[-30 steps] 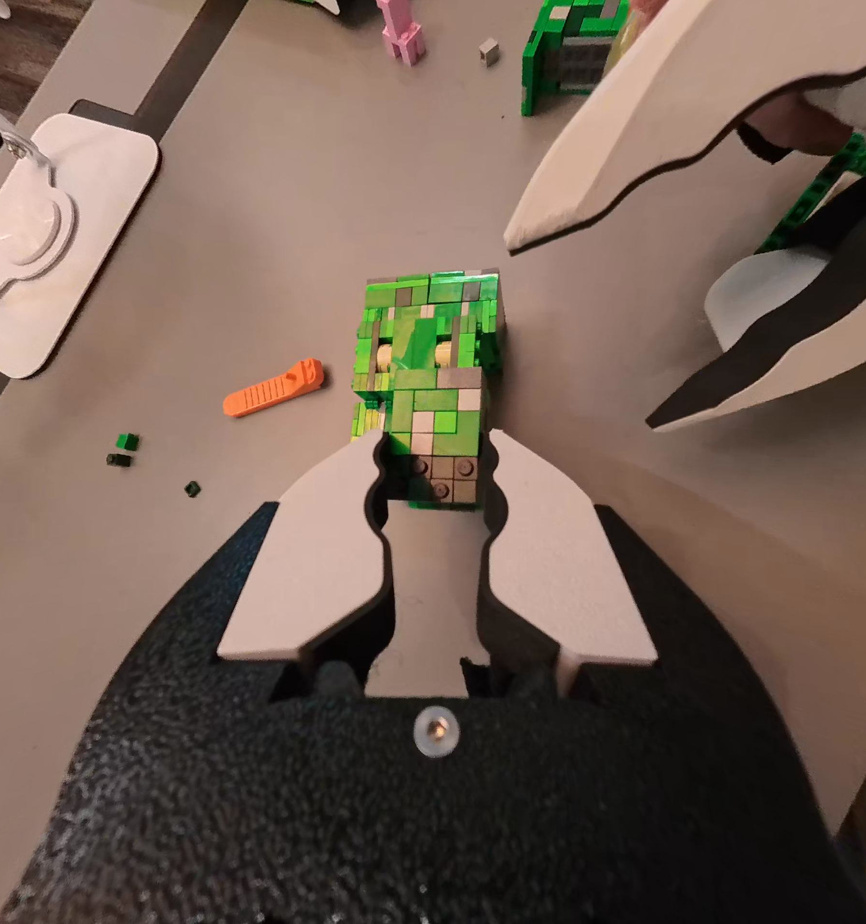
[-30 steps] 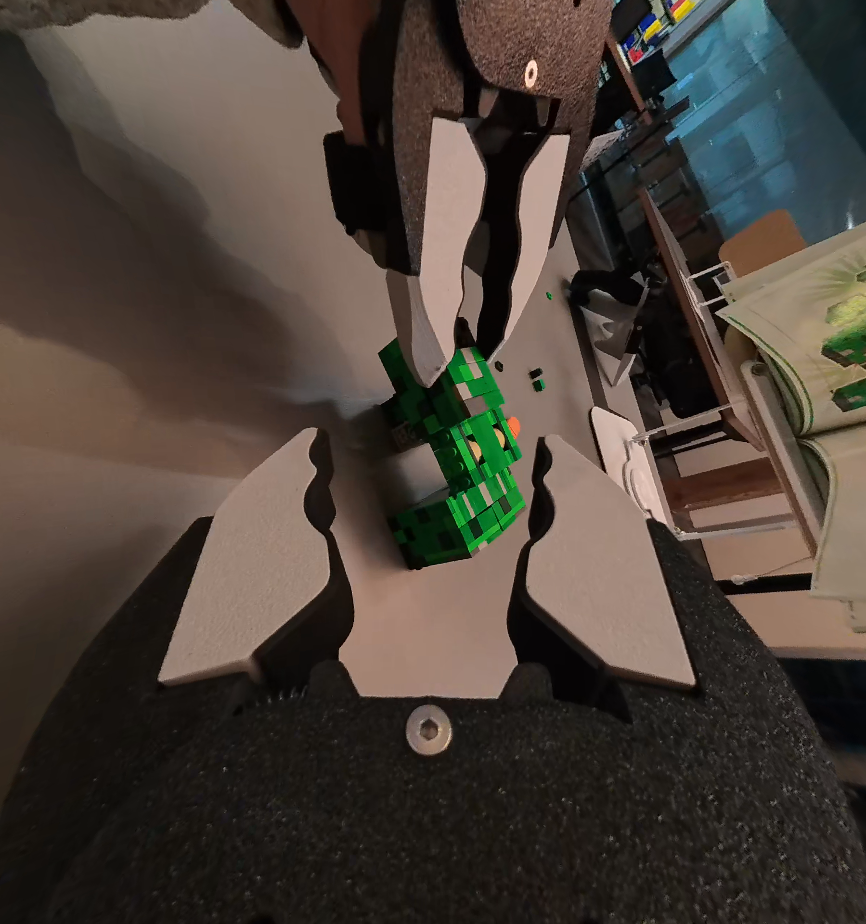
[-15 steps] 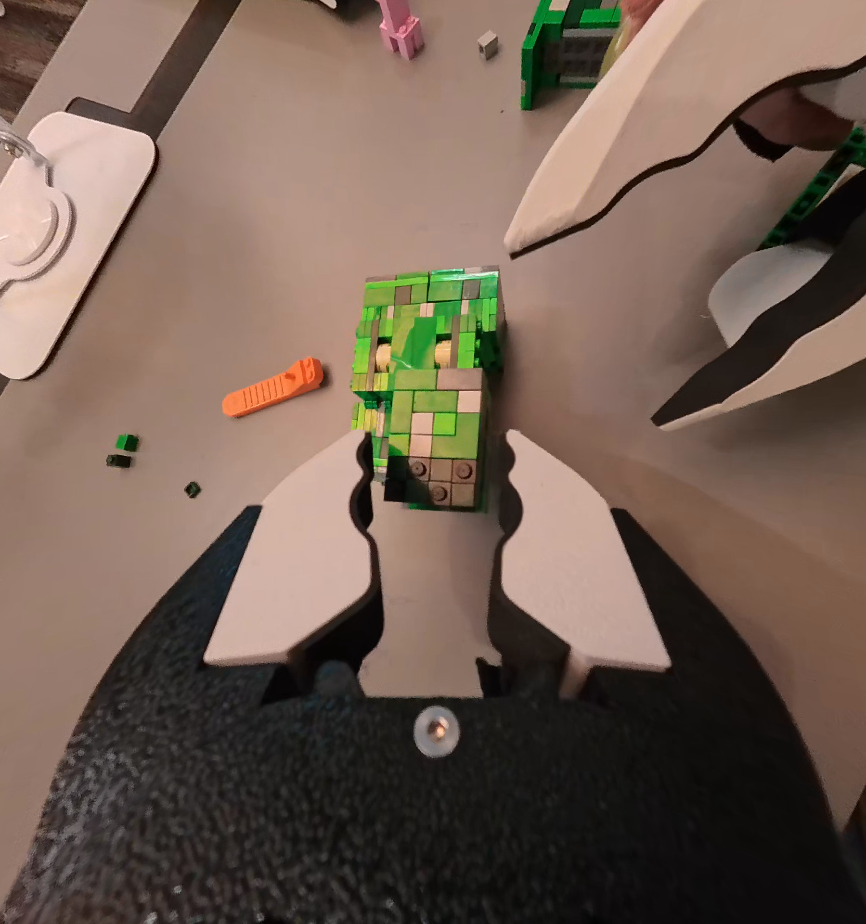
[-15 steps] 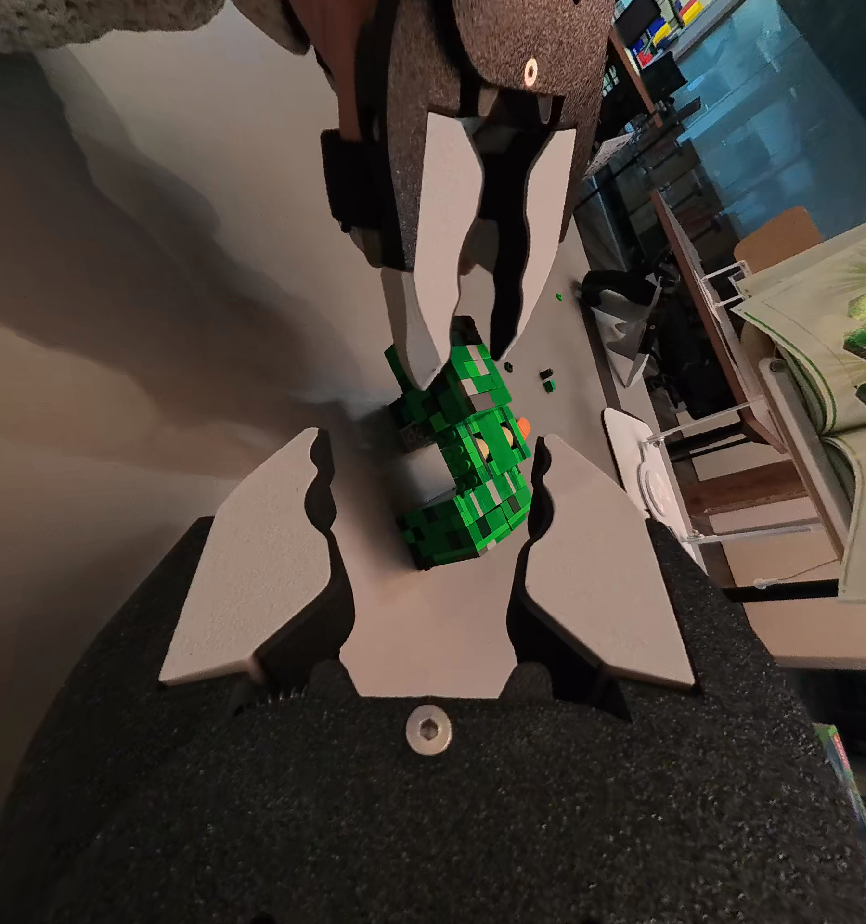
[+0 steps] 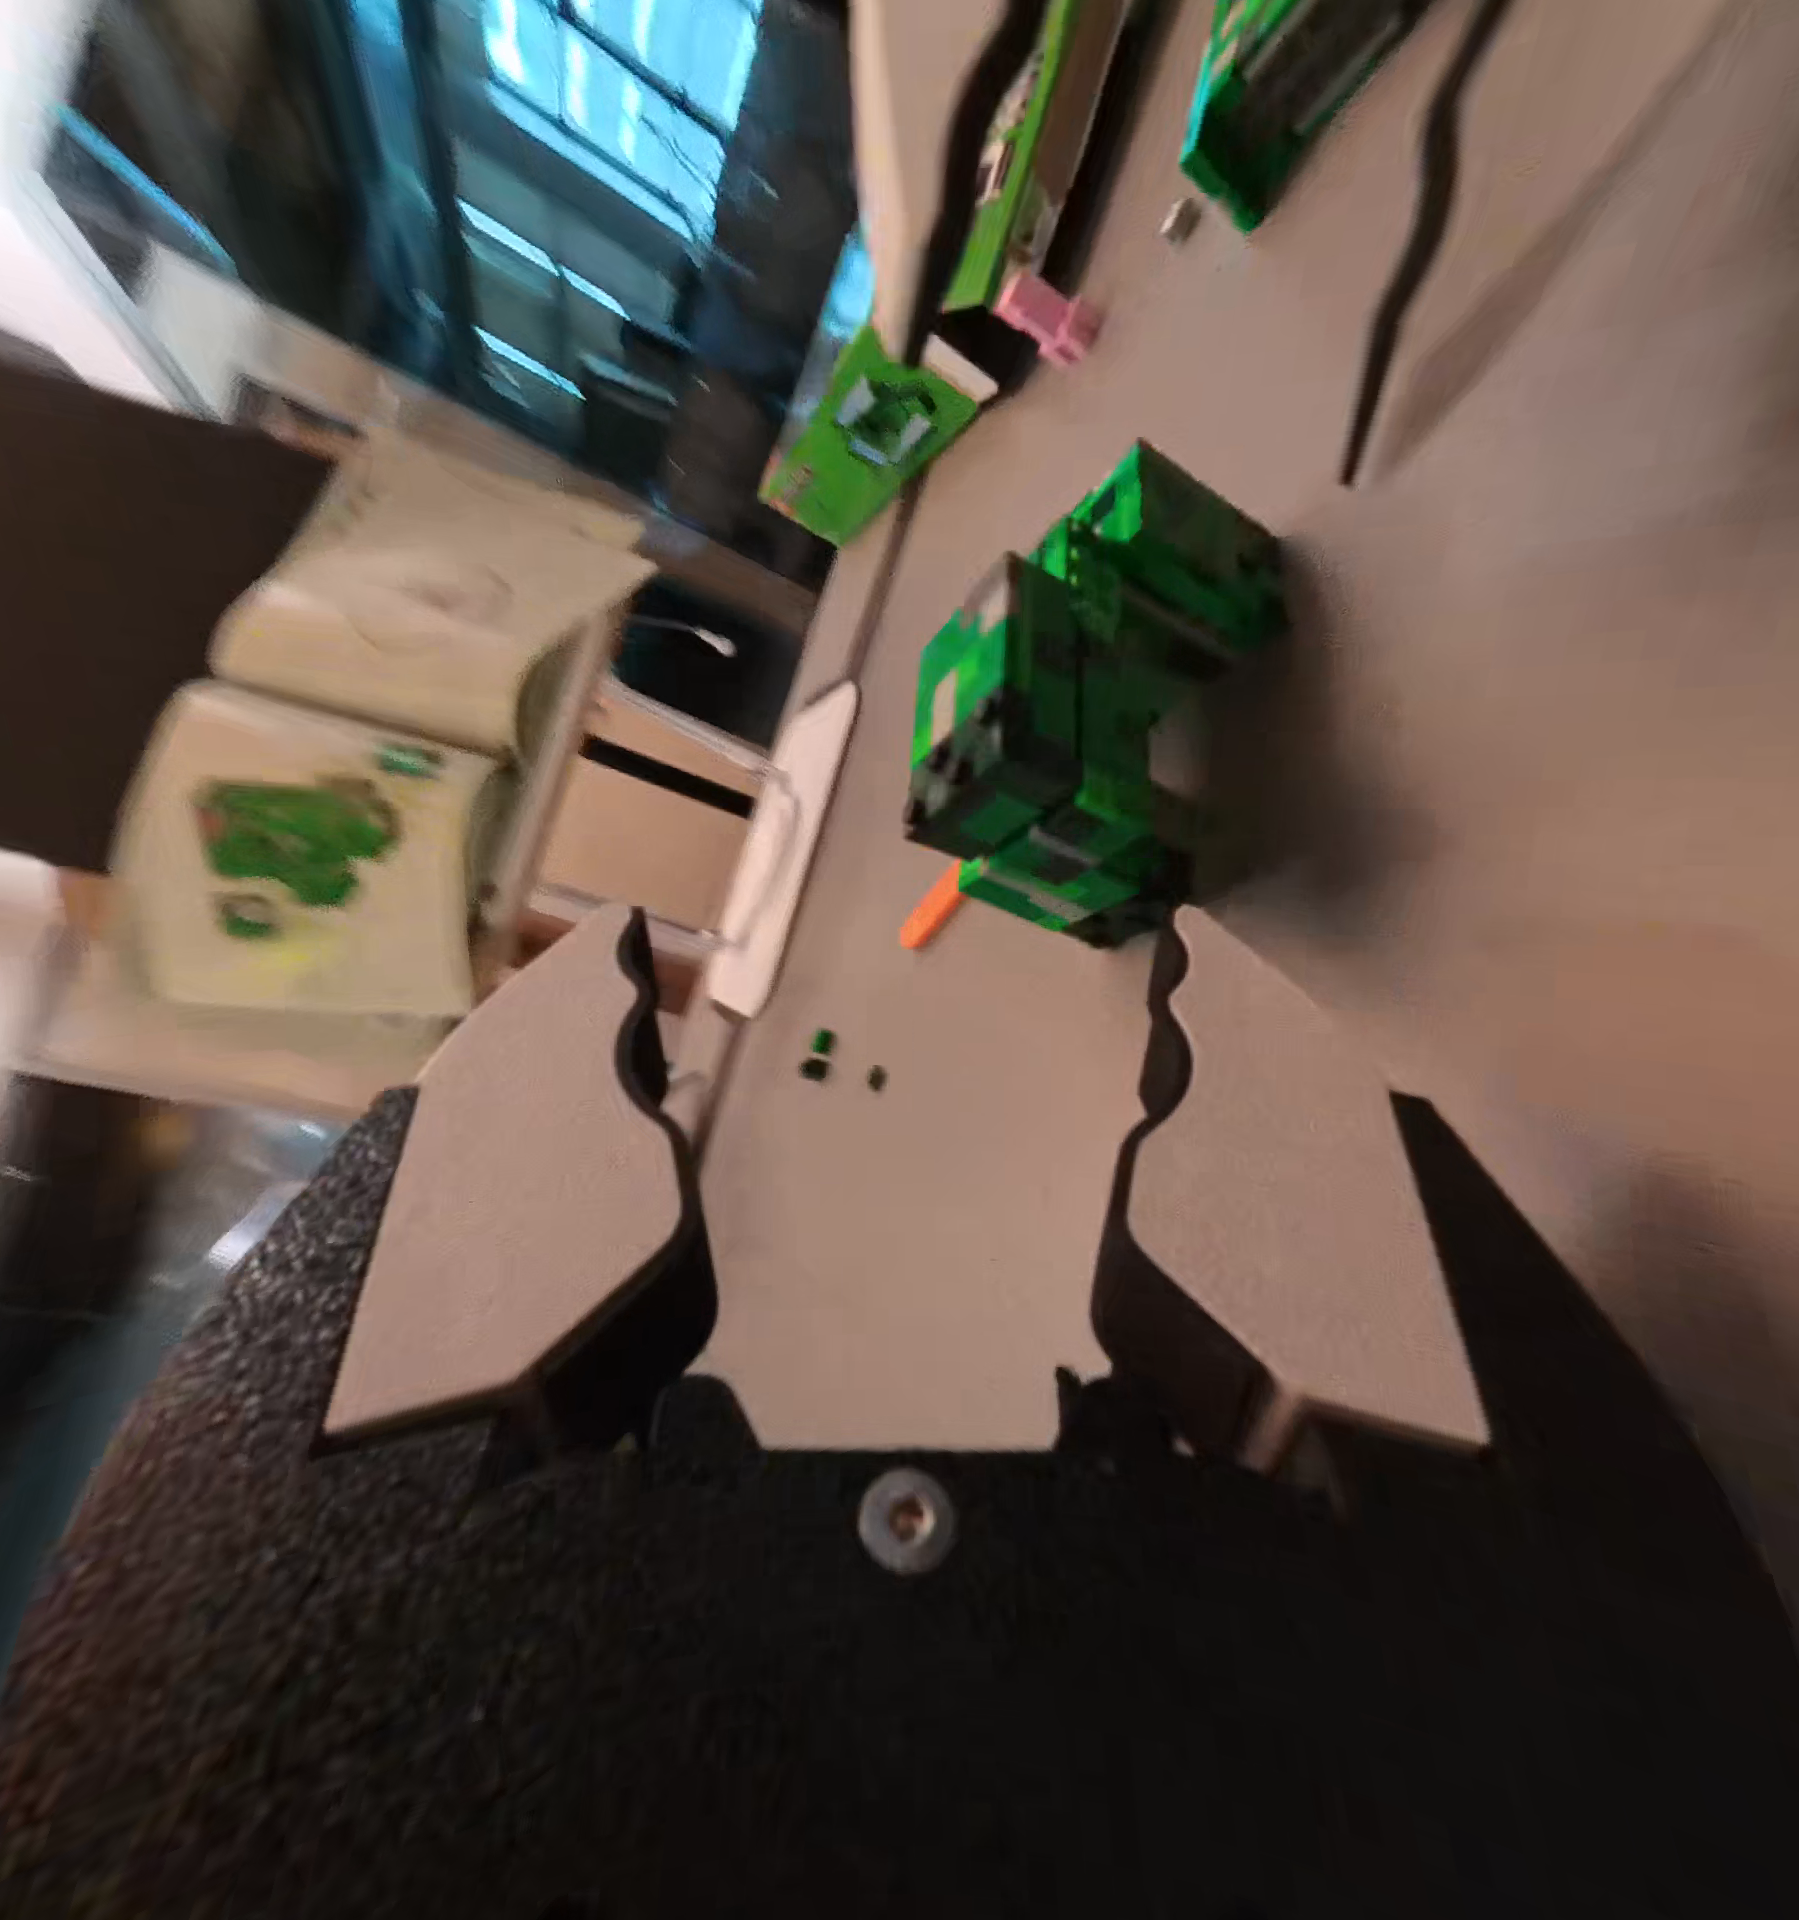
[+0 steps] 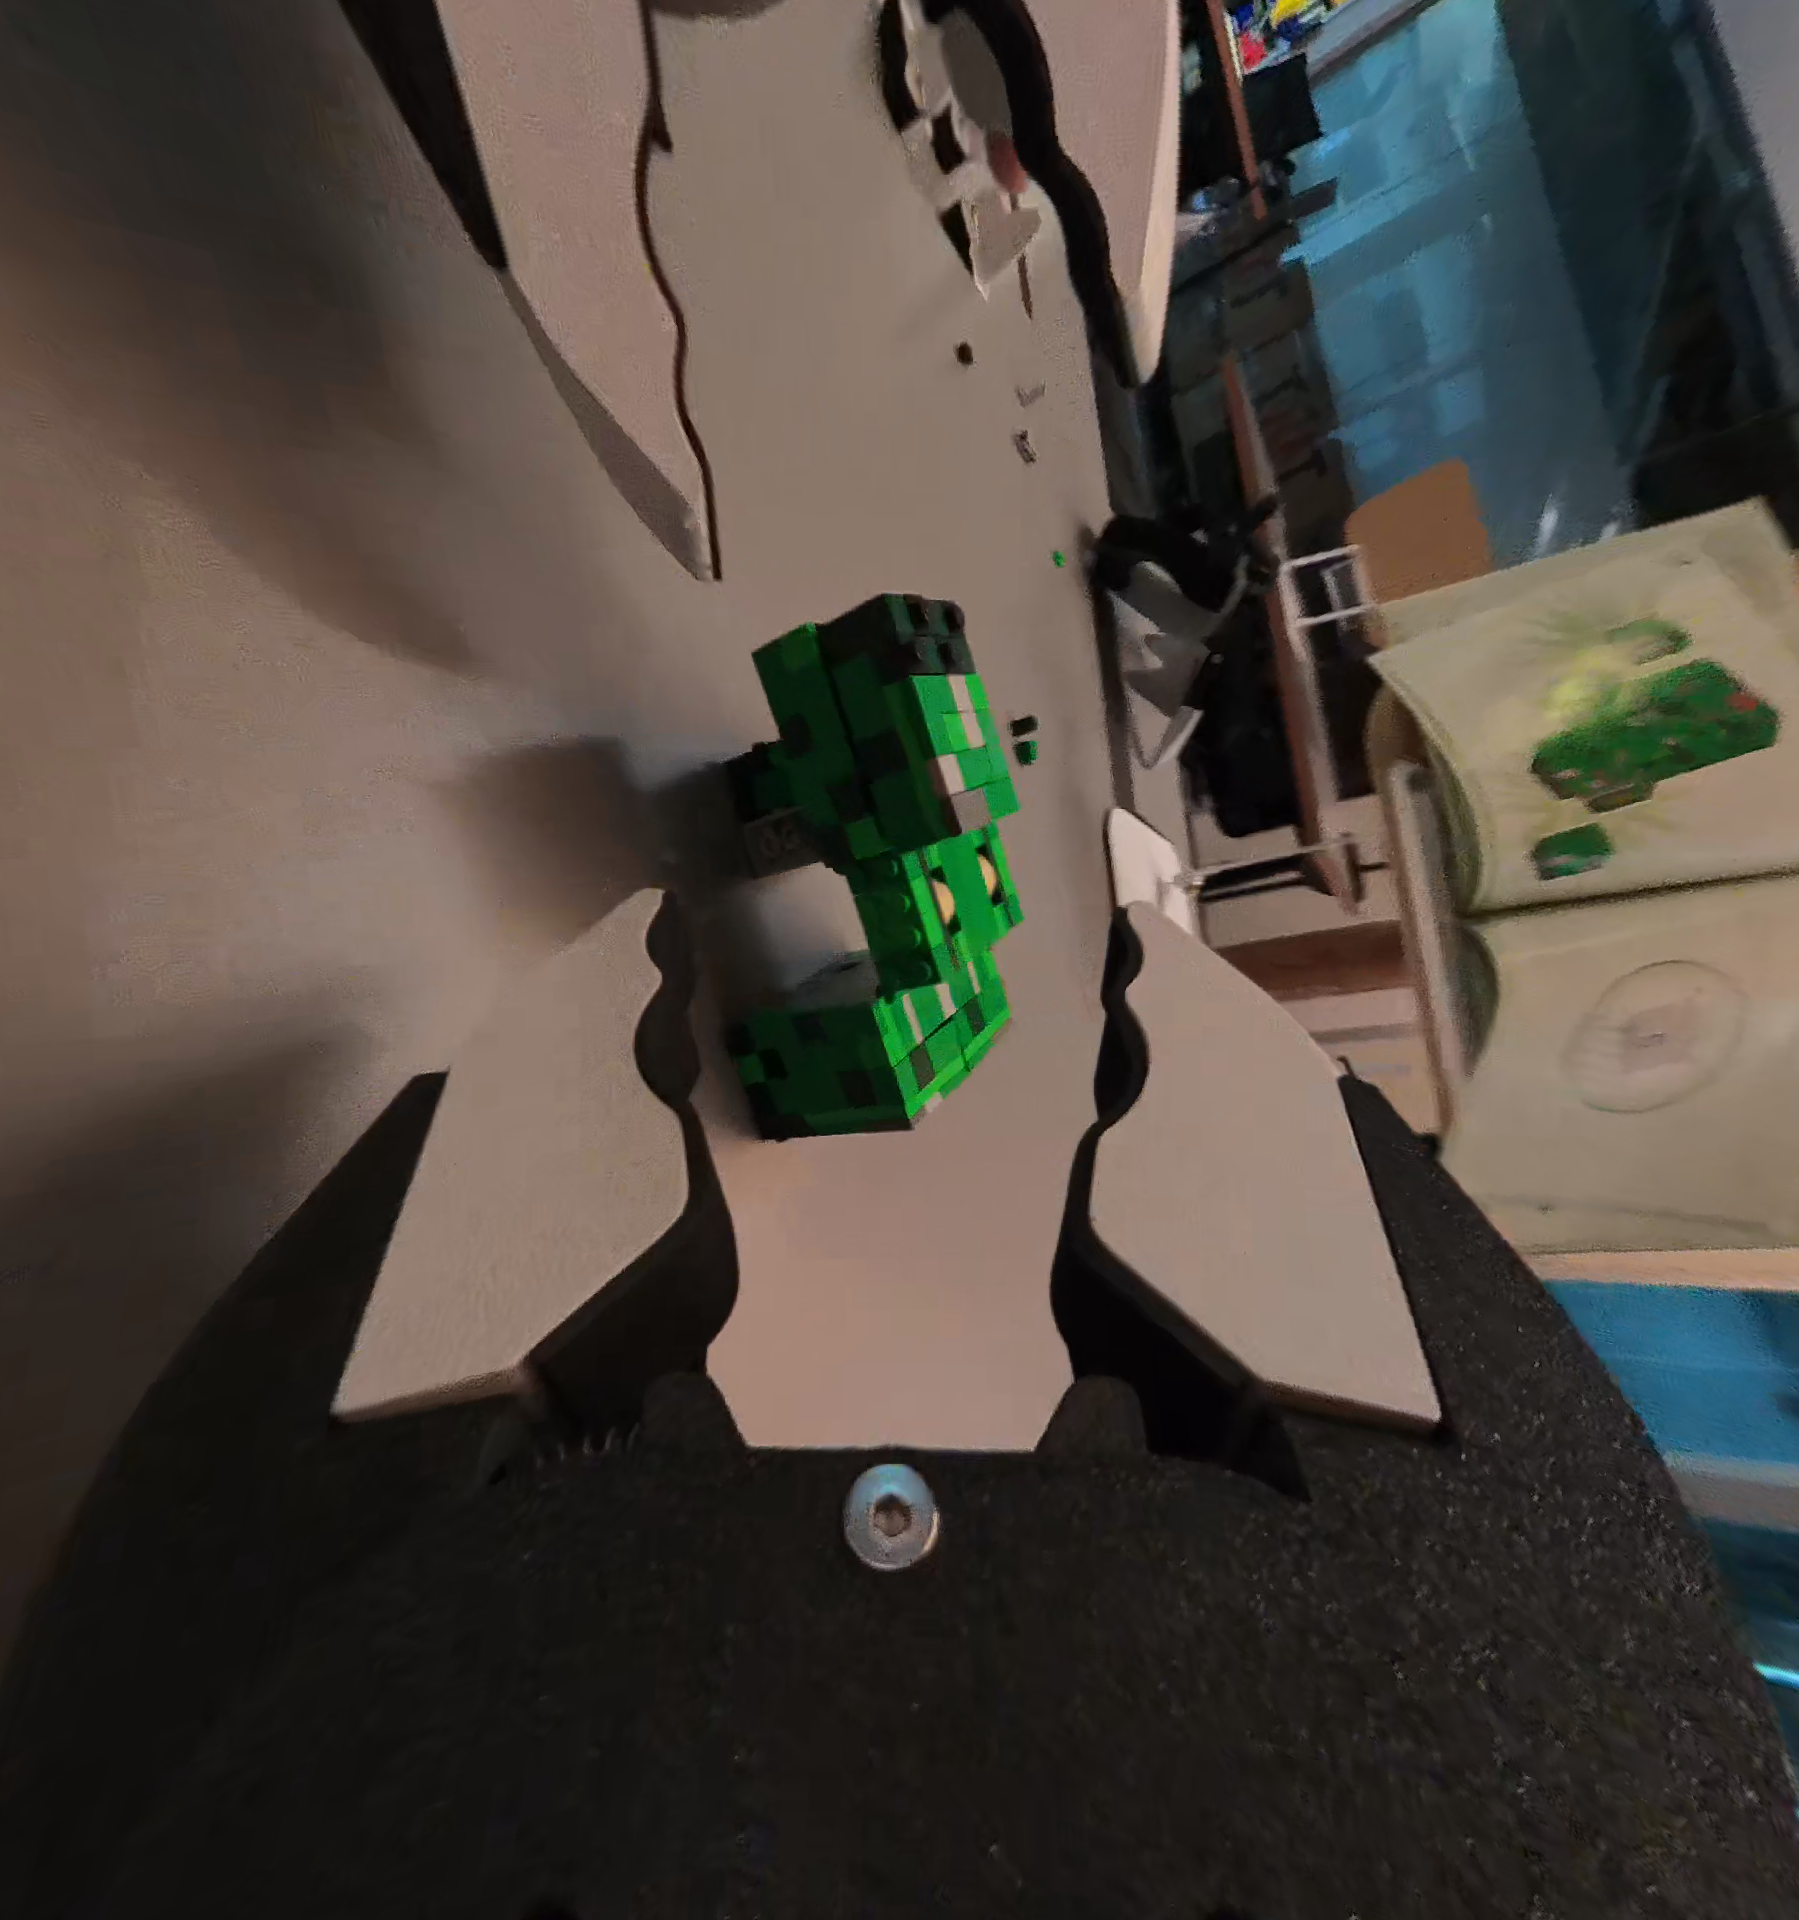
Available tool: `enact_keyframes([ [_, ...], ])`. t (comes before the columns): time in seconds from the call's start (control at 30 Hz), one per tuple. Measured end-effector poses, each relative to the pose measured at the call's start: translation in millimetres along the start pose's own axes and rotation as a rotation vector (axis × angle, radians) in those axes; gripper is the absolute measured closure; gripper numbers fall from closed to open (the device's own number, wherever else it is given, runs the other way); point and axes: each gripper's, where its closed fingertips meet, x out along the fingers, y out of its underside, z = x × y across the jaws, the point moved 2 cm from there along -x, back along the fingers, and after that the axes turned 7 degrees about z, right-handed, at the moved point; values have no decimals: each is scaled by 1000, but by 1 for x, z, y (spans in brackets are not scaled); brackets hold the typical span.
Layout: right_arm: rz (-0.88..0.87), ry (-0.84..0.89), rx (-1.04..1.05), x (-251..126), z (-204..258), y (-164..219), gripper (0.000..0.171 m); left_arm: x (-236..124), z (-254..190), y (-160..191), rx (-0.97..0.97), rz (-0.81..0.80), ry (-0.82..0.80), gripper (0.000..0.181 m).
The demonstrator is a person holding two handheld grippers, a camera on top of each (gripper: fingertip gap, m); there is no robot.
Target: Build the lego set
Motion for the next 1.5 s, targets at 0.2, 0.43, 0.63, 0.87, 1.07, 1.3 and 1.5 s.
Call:
enact_keyframes([
  [0.2, 34, 17, -65, 13, 11, -12, 99, 8, -12, 0, 167, -168, -68, 89],
  [0.43, 58, -2, 138, 10, 8, -22, 90, 24, -11, -5, 105, -370, -27, 78],
  [0.63, -174, -5, 693, -4, -10, -46, 86, 27, -24, -14, 192, -530, 34, 79],
  [0.87, -147, -6, 801, 14, -3, -42, 83, 21, -9, -9, 100, -566, 35, 89],
  [1.07, -90, -48, 847, 26, 0, -35, 79, 21, -15, -11, 182, -552, 6, 99],
  [1.3, -77, -112, 887, 33, 7, -34, 73, 25, -22, -12, 203, -522, 12, 113],
  [1.5, -82, -146, 891, 35, 11, -36, 75, 27, -19, -12, 186, -508, 3, 117],
])
